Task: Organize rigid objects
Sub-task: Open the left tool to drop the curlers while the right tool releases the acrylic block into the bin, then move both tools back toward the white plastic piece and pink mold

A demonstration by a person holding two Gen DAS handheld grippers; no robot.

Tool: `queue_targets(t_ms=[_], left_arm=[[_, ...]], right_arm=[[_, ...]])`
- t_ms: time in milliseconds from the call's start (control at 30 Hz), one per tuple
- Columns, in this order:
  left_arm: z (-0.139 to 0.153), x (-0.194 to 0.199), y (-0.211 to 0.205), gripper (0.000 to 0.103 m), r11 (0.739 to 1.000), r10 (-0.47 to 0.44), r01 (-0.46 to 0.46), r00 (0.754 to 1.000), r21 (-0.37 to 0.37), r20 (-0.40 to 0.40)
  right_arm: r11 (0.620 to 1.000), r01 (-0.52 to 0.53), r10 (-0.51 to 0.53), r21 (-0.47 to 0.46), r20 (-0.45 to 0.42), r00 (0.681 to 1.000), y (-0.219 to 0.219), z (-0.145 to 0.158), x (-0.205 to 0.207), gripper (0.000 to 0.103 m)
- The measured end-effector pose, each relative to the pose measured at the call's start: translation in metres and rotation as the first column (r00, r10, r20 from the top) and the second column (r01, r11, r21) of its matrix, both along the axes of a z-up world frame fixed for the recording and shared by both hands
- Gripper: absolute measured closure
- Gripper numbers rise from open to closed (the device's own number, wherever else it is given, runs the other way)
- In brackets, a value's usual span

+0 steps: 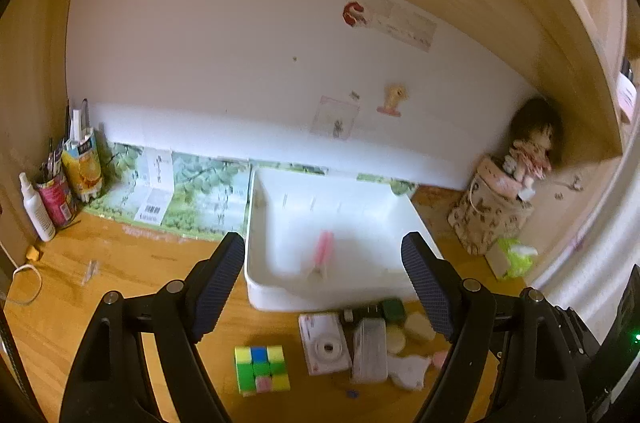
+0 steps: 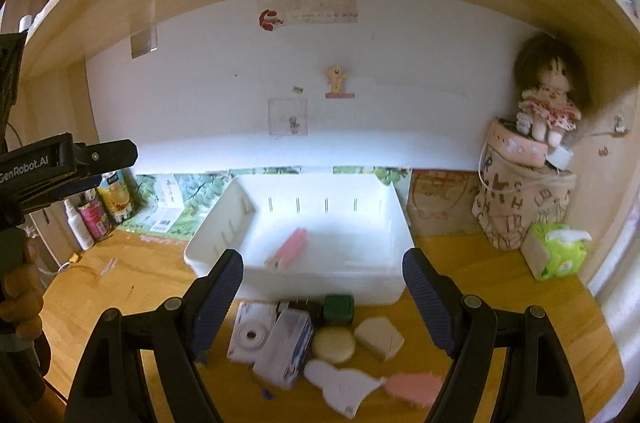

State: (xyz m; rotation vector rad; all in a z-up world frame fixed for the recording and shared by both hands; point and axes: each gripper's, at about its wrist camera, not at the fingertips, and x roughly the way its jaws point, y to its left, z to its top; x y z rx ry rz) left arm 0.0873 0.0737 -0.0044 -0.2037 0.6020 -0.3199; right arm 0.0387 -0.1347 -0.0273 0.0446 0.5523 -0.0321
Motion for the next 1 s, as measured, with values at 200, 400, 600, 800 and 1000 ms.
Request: queue_targets(t_ms=[200,400,600,800,1000], left_arm=[[-0.017,-0.024,0.0,0.02,0.999,-0.034,0.035,0.998,0.015,-0.049],[-0.026,-0.035,-0.002,0.02,0.998,-0.047,0.049,0.996,0.029,-0.08],[-0.034,-0.039,-0.005,0.02,0.998,-0.057,0.061,0.993,0.034,-0.105],[-0.048,-0.036,-0.014,0.02,0.996,-0.077,0.084,0.982,0.033,-0.171],[-0.06,-0.032,-0.028,0.02,0.993,-0.095,0.107,0.969,0.042,-0.229]], right_arm=[[1.0,0.019,-0.018,0.012,-0.045,0.999,0.01,-0.013,-0.029,0.02],[0.999,0.036,-0.036,0.005,-0.083,0.996,0.016,-0.02,-0.051,0.02],[0.998,0.056,-0.057,-0.004,-0.11,0.992,0.016,-0.025,-0.062,0.02],[0.997,0.077,-0.079,-0.017,-0.149,0.986,0.012,-0.033,-0.072,0.02],[0.996,0.088,-0.09,-0.02,-0.195,0.977,0.003,-0.042,-0.079,0.02]])
